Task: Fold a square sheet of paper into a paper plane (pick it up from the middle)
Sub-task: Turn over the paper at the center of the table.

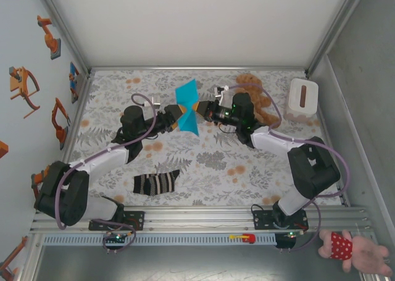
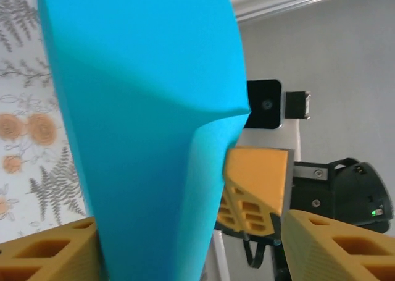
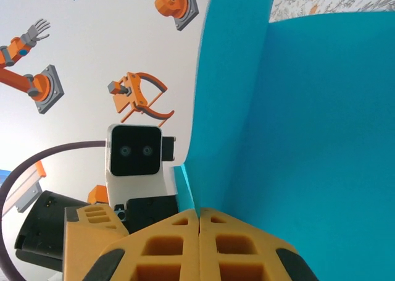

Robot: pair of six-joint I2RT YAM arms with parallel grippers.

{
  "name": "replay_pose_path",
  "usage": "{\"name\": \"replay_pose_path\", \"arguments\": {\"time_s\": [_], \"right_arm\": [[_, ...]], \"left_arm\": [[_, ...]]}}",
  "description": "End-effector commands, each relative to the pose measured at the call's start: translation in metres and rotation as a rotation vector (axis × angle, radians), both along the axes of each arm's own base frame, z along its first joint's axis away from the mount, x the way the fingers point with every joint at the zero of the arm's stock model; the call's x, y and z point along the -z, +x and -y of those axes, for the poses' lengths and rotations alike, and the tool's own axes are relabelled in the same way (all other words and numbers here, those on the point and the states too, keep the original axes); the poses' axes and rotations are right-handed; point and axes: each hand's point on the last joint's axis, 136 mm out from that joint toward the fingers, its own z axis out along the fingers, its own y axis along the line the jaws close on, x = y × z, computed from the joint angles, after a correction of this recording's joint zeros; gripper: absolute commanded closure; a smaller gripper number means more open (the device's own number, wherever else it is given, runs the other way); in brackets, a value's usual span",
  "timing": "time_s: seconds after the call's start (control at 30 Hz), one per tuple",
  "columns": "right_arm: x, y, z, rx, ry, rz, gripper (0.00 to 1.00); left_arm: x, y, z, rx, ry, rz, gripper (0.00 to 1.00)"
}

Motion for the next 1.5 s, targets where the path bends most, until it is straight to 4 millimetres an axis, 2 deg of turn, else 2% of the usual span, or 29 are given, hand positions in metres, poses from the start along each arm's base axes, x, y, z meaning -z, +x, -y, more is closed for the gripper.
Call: {"name": "replay_pose_path", "arguments": {"time_s": [0.0, 0.4, 0.47, 0.53, 0.67, 0.8, 0.97, 1.13, 1.27, 1.47], "right_arm": [[-0.028, -0.004, 0.006, -0.01, 0.053, 0.059, 1.0], [-0.017, -0.001, 0.011, 0.007, 0.04, 0.034, 1.0], [-0.014, 0.0, 0.015, 0.015, 0.035, 0.032, 0.94], [-0.009, 0.002, 0.021, 0.032, 0.025, 0.025, 0.84], [0.009, 0.008, 0.042, 0.103, -0.041, -0.004, 0.68], [0.024, 0.008, 0.062, 0.186, -0.216, -0.012, 0.57], [0.024, 0.007, 0.095, 0.307, -0.42, 0.034, 0.52], [0.025, 0.006, 0.113, 0.374, -0.51, 0.047, 0.52], [0.031, 0.005, 0.121, 0.405, -0.542, 0.028, 0.53], [0.041, 0.002, 0.136, 0.456, -0.61, -0.009, 0.59]], "left_arm": [[-0.019, -0.003, 0.004, 0.033, -0.075, 0.073, 0.41], [-0.007, 0.001, 0.004, 0.025, -0.051, 0.054, 0.73], [-0.005, 0.002, 0.003, 0.022, -0.039, 0.051, 0.79], [0.001, 0.003, 0.001, 0.015, -0.016, 0.039, 0.83], [0.013, 0.003, -0.005, 0.001, 0.061, 0.018, 0.88], [0.039, -0.003, -0.022, -0.017, 0.305, -0.014, 0.9], [0.065, -0.012, -0.08, -0.096, 0.814, -0.047, 0.91], [0.054, -0.008, -0.129, -0.232, 1.226, -0.002, 0.91], [0.051, -0.001, -0.138, -0.28, 1.468, 0.029, 0.91], [0.066, 0.015, -0.126, -0.321, 1.703, 0.045, 0.91]]}}
